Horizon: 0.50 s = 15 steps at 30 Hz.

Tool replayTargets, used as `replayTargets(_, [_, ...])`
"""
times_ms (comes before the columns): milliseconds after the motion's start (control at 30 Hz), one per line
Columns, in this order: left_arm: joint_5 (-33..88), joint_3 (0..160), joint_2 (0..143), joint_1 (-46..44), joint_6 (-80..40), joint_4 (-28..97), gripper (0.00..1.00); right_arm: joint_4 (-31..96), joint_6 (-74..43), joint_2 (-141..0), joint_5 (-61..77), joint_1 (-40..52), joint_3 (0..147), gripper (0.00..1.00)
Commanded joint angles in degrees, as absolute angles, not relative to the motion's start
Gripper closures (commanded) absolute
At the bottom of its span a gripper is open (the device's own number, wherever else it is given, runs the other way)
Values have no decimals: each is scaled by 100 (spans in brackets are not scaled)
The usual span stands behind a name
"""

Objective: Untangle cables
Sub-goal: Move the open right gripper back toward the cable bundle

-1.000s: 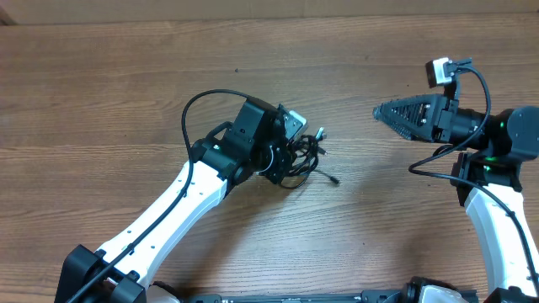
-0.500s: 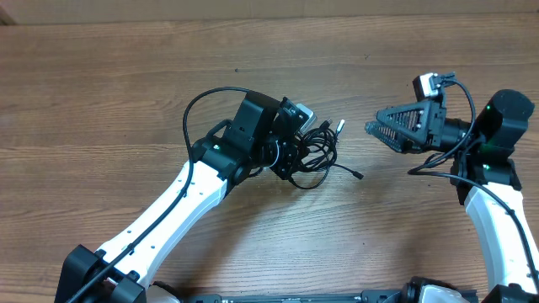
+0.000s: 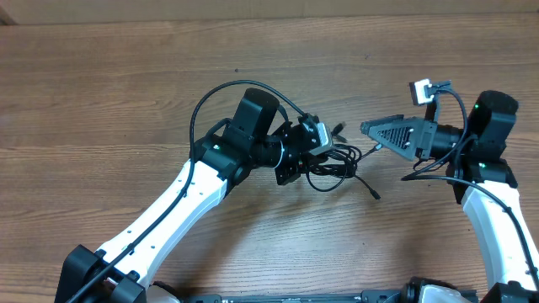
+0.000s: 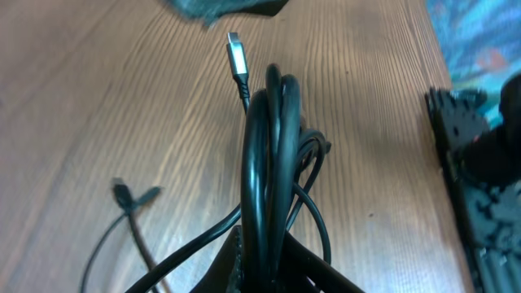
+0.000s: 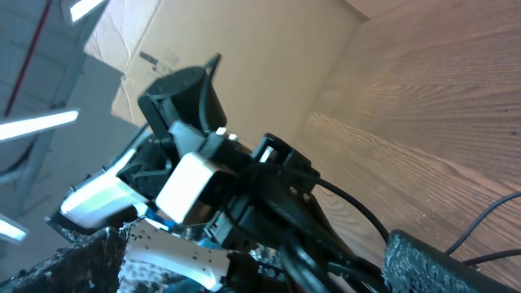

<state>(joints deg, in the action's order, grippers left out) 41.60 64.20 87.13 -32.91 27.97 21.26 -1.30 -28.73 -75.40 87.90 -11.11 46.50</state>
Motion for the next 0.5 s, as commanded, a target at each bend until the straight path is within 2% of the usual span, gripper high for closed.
replayTargets(0, [4445, 6451, 8709, -3253, 3688, 1927, 96, 23, -2137, -7564, 8615, -978, 4694, 0])
replayTargets(167, [4292, 6451, 8709, -3253, 3297, 1503, 96, 217, -1597, -7561, 8621, -919, 4694, 0])
replayTargets(400, [2609, 6451, 8709, -3253, 510, 1382, 96, 683, -550, -7561, 8621, -921, 4694, 0])
replayTargets(467, [2351, 6451, 8709, -3253, 220, 1505, 96, 685, -552, -7561, 8621, -921, 4692, 0])
